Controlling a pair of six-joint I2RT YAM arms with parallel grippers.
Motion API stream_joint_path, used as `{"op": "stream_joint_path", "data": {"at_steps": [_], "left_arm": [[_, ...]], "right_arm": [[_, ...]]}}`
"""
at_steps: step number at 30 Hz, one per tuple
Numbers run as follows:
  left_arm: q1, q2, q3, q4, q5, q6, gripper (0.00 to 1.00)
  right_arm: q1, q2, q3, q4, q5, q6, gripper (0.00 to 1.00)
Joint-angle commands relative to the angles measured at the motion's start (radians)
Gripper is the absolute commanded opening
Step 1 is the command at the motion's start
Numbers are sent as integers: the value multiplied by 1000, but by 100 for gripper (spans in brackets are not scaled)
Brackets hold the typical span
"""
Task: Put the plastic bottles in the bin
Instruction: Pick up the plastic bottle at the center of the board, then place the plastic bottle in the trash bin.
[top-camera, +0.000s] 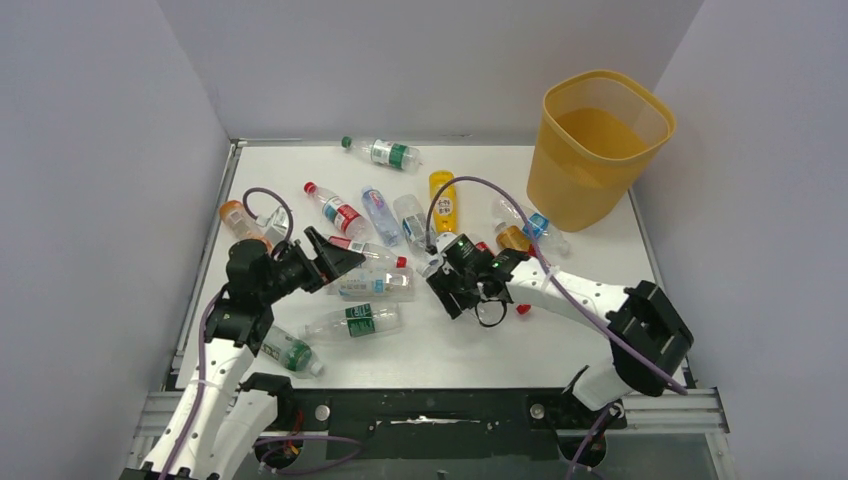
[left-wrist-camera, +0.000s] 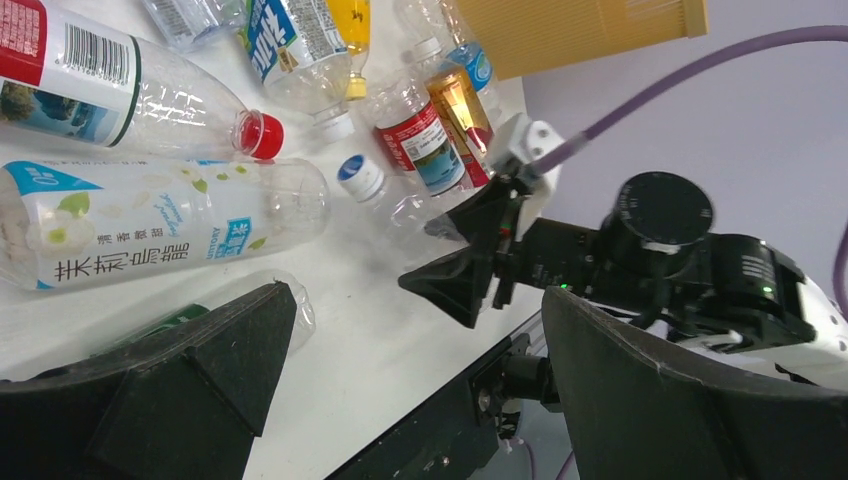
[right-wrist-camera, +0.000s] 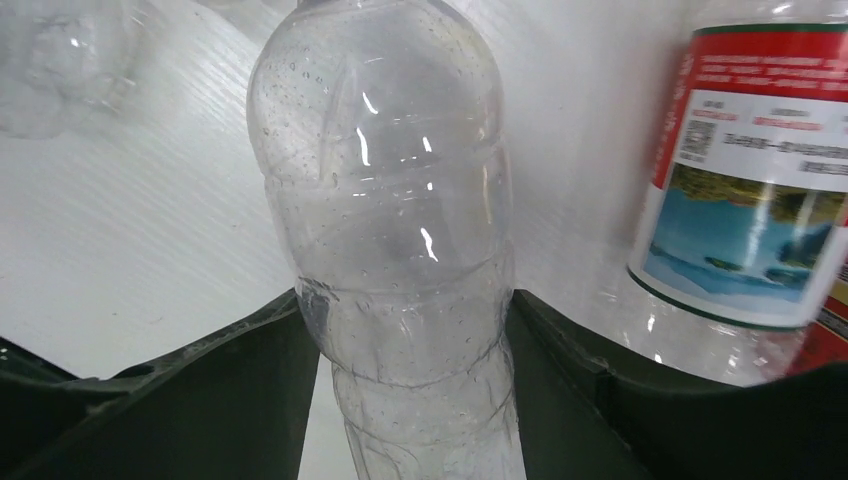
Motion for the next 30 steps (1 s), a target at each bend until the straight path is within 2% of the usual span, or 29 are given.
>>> {"op": "stream_joint_path", "data": {"at_steps": [1,8,11,19,30], "left_arm": [[-2,0,-2,71,15,-13,97],[-3,7,-7,78,15,-11,98],[-6,5,-32,107,17,-29,97],[-16,-6,-70,140,22,-54,97],[-19,0,-51,110,22,-40,97]], "right_arm": [[1,-134,92,-66,61,10,52],[-73,-240,273,-179,185,-13,49],[-148,-258,381,-187,267,-26,49],[-461,-255,645,-113,211,-48,49],[-778,-180,845,85,98,-11,52]]}}
